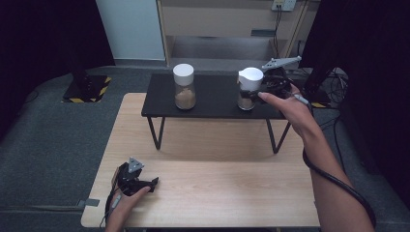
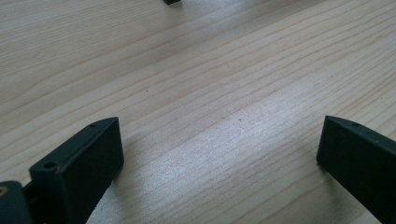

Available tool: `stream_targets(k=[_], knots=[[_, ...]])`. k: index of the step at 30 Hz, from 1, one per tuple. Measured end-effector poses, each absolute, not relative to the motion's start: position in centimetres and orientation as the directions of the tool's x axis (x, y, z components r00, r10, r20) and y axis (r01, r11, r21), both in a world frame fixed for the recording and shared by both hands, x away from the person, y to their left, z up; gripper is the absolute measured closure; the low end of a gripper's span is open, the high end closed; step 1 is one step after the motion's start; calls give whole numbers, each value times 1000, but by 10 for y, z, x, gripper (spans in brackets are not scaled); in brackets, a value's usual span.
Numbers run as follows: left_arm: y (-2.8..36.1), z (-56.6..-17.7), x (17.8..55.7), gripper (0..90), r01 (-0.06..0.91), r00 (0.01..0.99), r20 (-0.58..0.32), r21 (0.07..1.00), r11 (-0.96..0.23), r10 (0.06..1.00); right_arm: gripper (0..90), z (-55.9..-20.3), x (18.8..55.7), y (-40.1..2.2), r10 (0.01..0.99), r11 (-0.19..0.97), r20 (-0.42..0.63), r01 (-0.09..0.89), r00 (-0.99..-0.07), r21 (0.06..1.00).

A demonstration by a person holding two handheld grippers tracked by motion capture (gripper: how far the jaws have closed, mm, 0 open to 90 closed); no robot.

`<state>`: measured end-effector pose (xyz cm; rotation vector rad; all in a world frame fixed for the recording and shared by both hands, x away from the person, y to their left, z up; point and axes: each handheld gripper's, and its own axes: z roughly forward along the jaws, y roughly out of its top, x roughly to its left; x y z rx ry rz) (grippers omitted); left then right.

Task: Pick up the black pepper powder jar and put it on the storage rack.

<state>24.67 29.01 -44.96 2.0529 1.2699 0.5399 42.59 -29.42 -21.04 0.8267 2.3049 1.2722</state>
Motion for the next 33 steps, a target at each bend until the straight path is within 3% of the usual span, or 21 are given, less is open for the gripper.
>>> stream_targets(k=[33], knots=[[290, -449, 247, 0, 626, 445, 6, 713, -316, 895, 91, -209, 410, -310, 652, 440, -57, 317, -756, 840]])
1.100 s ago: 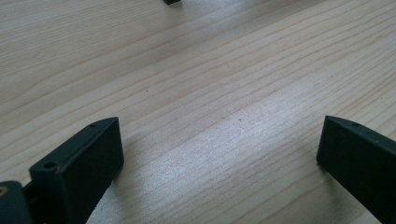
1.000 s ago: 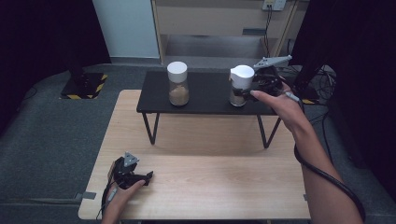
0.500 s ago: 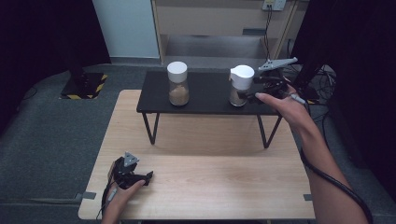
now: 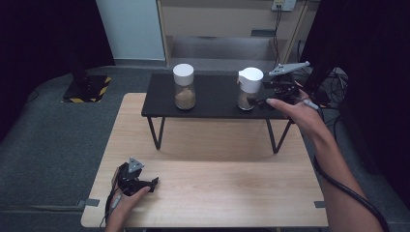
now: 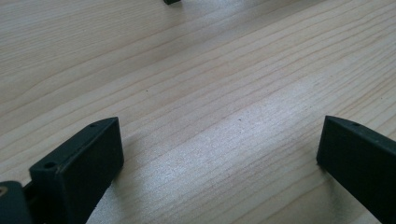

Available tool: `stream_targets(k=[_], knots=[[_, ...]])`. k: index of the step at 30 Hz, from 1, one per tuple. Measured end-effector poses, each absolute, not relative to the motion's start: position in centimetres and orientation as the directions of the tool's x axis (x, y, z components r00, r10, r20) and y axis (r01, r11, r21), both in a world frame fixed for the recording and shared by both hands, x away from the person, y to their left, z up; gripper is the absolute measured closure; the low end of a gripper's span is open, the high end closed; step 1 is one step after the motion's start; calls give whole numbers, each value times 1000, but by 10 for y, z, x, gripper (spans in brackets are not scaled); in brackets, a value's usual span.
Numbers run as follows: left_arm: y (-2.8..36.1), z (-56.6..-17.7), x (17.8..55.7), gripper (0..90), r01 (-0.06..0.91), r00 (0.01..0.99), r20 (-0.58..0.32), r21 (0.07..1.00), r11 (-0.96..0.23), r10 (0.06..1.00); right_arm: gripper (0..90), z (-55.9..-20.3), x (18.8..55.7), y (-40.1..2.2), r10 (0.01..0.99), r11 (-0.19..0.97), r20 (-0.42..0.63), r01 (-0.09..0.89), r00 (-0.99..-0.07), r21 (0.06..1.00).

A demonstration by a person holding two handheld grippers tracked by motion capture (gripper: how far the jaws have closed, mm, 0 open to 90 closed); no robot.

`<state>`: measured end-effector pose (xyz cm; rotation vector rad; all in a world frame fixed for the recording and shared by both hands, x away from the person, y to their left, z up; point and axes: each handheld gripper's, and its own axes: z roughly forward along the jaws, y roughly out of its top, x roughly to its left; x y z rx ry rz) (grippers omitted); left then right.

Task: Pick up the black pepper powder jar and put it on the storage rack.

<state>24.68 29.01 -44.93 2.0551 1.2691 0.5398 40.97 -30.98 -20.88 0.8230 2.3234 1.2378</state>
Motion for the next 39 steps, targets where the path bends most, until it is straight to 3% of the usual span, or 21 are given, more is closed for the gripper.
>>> stream_targets(k=[39], knots=[[290, -449, 247, 0, 626, 445, 7, 713, -317, 895, 93, -205, 384, -317, 627, 471, -59, 318, -777, 823]])
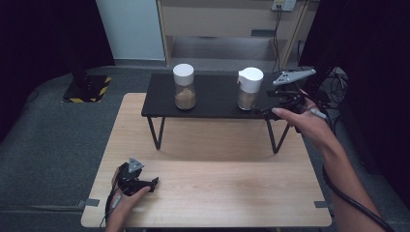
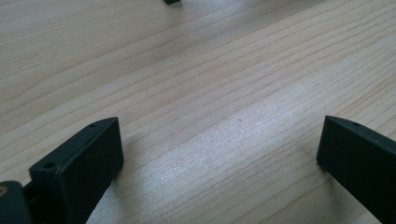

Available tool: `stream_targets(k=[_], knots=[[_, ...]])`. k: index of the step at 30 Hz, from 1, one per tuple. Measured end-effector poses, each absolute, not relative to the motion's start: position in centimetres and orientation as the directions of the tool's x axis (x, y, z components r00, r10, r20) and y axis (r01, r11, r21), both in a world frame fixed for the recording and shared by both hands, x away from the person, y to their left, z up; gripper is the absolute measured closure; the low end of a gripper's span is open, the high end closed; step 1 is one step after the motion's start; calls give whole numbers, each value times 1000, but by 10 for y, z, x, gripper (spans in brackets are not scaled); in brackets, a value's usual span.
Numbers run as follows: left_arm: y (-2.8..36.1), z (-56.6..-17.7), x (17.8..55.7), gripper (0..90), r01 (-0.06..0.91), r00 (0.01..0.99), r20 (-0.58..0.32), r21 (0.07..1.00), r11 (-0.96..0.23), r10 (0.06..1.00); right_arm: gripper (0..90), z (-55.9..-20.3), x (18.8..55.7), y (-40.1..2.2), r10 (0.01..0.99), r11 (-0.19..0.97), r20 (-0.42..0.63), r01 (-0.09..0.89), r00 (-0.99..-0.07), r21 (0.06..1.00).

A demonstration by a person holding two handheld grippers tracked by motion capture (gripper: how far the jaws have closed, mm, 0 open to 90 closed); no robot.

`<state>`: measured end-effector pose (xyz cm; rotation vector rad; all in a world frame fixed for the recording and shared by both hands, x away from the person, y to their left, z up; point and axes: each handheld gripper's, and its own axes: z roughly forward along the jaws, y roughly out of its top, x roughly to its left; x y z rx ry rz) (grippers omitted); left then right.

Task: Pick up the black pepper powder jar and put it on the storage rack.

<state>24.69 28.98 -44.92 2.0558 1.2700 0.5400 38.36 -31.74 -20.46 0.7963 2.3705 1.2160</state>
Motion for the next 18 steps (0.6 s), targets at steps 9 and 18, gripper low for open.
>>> stream_targets(k=[9, 18], knots=[[290, -449, 247, 0, 626, 445, 7, 713, -316, 896, 92, -205, 379, -316, 617, 483, -61, 317, -785, 816], [290, -449, 247, 0, 626, 445, 7, 713, -317, 895, 92, -210, 372, -315, 606, 499, -60, 321, -793, 805]])
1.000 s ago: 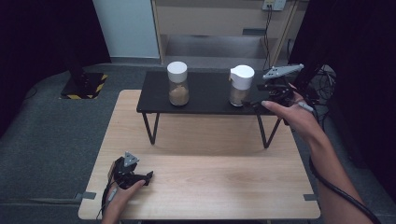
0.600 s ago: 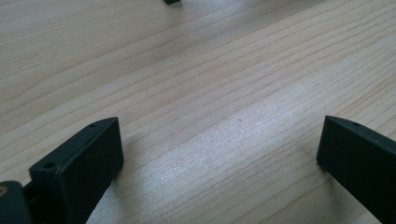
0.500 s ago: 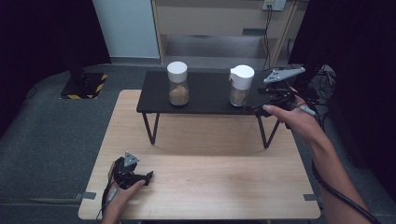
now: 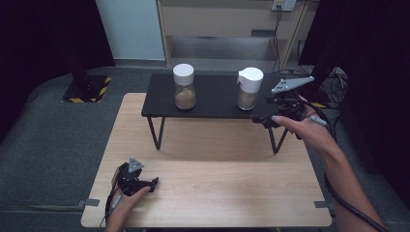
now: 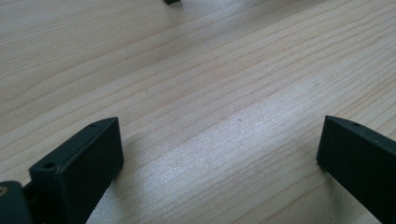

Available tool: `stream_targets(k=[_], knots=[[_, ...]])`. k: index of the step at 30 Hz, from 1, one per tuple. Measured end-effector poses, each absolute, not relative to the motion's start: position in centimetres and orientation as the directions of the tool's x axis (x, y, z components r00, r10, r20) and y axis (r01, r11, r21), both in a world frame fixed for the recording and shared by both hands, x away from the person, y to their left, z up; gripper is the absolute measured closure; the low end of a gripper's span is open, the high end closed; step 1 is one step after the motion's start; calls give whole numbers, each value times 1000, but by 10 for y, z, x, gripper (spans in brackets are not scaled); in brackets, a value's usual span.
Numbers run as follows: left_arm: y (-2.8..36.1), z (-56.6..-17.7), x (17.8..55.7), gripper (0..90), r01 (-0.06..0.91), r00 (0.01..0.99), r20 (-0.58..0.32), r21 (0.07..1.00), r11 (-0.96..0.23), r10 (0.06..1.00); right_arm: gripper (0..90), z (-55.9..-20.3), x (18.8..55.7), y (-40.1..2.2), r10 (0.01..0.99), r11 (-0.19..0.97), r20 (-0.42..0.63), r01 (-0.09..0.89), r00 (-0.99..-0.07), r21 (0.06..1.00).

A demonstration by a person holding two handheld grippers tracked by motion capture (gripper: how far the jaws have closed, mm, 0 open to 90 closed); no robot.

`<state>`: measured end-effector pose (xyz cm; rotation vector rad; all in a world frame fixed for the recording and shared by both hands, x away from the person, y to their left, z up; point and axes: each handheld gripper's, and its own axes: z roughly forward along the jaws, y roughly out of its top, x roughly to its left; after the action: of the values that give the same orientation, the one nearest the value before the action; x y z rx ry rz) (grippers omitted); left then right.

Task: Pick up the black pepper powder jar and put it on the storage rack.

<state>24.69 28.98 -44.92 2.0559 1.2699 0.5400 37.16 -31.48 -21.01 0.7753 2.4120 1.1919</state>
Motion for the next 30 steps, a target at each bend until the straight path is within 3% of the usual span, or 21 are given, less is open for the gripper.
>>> stream_targets(k=[30], knots=[[290, -449, 247, 0, 626, 445, 7, 712, -317, 895, 85, -246, 358, -296, 555, 550, -46, 325, -831, 770]])
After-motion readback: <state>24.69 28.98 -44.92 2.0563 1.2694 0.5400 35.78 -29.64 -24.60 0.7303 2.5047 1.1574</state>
